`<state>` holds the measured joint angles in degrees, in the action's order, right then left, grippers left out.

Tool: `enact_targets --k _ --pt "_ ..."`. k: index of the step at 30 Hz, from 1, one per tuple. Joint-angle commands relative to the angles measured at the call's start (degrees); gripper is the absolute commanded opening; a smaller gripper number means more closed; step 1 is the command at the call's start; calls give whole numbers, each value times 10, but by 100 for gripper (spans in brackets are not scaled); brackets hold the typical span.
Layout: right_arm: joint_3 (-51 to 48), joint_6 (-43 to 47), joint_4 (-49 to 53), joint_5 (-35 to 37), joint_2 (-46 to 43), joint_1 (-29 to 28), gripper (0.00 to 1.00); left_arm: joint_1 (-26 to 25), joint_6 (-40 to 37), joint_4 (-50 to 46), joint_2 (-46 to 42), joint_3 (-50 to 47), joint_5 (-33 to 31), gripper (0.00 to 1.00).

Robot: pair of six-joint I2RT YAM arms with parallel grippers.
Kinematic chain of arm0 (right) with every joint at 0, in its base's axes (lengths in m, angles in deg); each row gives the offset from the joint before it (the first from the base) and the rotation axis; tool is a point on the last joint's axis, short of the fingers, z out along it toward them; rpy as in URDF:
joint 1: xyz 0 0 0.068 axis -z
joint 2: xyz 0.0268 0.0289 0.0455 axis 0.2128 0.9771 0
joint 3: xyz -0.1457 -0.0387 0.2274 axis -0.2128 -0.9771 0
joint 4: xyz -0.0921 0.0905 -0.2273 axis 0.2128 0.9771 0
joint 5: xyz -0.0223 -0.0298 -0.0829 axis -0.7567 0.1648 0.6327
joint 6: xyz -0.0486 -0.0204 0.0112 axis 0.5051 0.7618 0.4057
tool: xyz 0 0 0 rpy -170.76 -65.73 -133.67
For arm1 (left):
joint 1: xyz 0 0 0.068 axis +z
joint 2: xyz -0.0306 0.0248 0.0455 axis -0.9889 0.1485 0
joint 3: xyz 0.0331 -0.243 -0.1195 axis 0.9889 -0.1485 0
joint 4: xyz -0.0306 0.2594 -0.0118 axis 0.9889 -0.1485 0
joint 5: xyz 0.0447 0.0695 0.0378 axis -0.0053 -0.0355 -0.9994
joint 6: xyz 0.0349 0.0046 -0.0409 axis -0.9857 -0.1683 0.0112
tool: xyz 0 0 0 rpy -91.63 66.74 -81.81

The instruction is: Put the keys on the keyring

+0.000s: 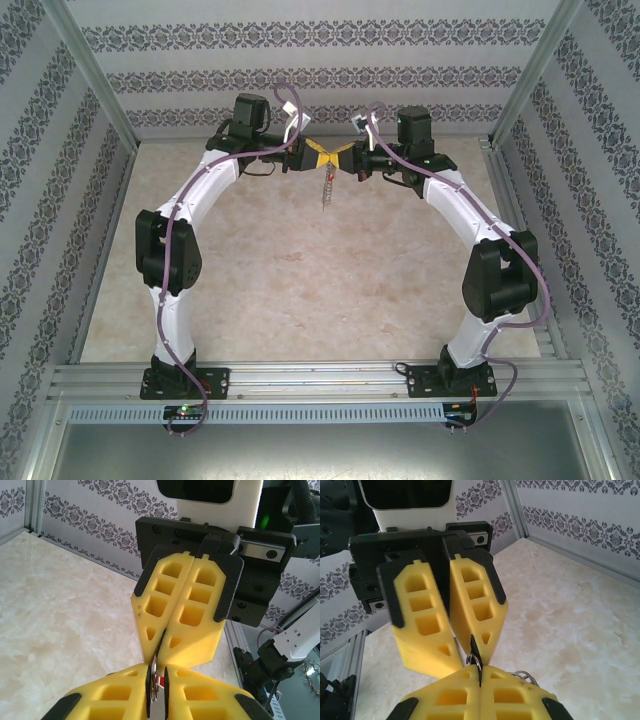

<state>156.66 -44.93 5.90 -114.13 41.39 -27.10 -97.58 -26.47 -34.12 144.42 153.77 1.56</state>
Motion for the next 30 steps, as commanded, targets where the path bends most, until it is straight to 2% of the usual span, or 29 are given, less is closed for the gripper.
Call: enact_targets --k 1,4,8,9,12,14,22,27,30 --pt "-8 -3 -25 -10 -21 -5 0 -12 8 19 5 9 29 9" --pt "-8 -3 -25 -10 -21 -5 0 -12 9 21 5 9 28 0" --pt "-9 -4 -24 -10 -25 -4 0 -15 13 29 3 5 26 0" --pt "-10 -4 -24 -9 -27 -4 3 -15 15 33 1 2 25 0" --pt "-24 -7 -28 -9 -44 1 32 -15 36 69 -7 -19 12 0" --pt "-41 -13 -37 -8 -61 7 38 -16 66 121 -20 -45 -4 0" --pt "-161 -59 -131 44 -159 38 43 -16 156 268 -50 -110 -24 0" --pt "-242 -89 -201 112 -206 37 47 -16 179 304 -61 -129 -26 0" --pt "-268 -101 -229 128 -214 34 49 -19 179 306 -68 -137 -34 0"
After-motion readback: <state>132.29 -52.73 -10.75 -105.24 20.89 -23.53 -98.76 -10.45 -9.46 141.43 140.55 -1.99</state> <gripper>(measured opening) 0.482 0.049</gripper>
